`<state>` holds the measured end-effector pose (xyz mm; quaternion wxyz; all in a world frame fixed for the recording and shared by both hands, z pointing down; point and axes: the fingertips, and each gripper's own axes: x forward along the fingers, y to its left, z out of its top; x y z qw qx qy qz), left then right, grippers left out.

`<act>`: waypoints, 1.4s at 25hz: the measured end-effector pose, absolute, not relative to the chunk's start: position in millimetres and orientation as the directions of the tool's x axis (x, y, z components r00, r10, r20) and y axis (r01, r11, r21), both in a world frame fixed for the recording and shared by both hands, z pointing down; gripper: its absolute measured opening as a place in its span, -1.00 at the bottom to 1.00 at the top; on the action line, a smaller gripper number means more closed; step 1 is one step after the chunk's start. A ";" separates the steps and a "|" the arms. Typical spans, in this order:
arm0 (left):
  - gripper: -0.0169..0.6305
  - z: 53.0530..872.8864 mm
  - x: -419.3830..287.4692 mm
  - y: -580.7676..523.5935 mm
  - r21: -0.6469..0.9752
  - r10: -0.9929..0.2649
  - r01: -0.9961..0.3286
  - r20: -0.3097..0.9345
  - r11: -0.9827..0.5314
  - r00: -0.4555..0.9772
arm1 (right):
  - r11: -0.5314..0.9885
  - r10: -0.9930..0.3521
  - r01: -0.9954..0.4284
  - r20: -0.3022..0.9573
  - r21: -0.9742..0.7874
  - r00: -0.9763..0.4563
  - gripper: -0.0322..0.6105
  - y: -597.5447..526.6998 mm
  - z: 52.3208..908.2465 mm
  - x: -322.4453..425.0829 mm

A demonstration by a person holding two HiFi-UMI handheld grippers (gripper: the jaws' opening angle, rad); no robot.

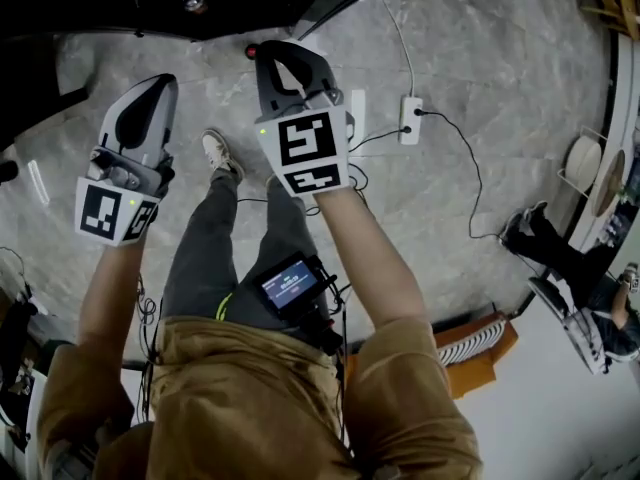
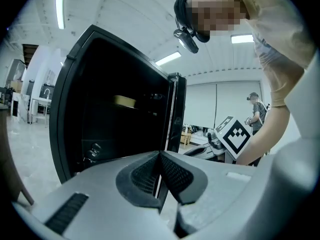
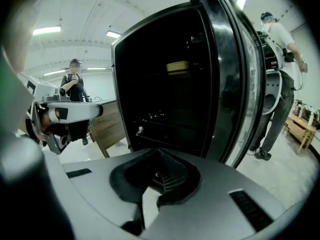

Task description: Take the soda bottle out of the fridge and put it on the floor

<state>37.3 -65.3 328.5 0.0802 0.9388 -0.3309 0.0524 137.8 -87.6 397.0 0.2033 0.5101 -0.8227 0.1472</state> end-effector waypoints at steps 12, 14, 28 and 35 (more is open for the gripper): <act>-0.94 241.6 28.9 -38.0 0.095 -0.612 -0.619 0.087 -0.780 0.786 | 0.374 -0.867 -0.925 0.379 0.070 -0.322 -0.90 -69.5 276.5 151.6; -0.94 228.9 26.9 -29.9 0.091 -0.611 -0.615 0.075 -0.783 0.788 | 0.366 -0.875 -0.928 0.365 0.070 -0.318 -0.90 -61.9 261.1 150.5; -0.94 151.7 5.5 3.1 0.049 -0.630 -0.629 -0.006 -0.776 0.776 | 0.353 -0.906 -0.932 0.278 0.086 -0.318 -0.90 -31.1 173.7 143.9; -0.94 110.4 -15.2 12.2 0.013 -0.659 -0.659 -0.062 -0.752 0.750 | 0.364 -0.917 -0.927 0.210 0.093 -0.339 -0.90 -14.5 127.1 138.8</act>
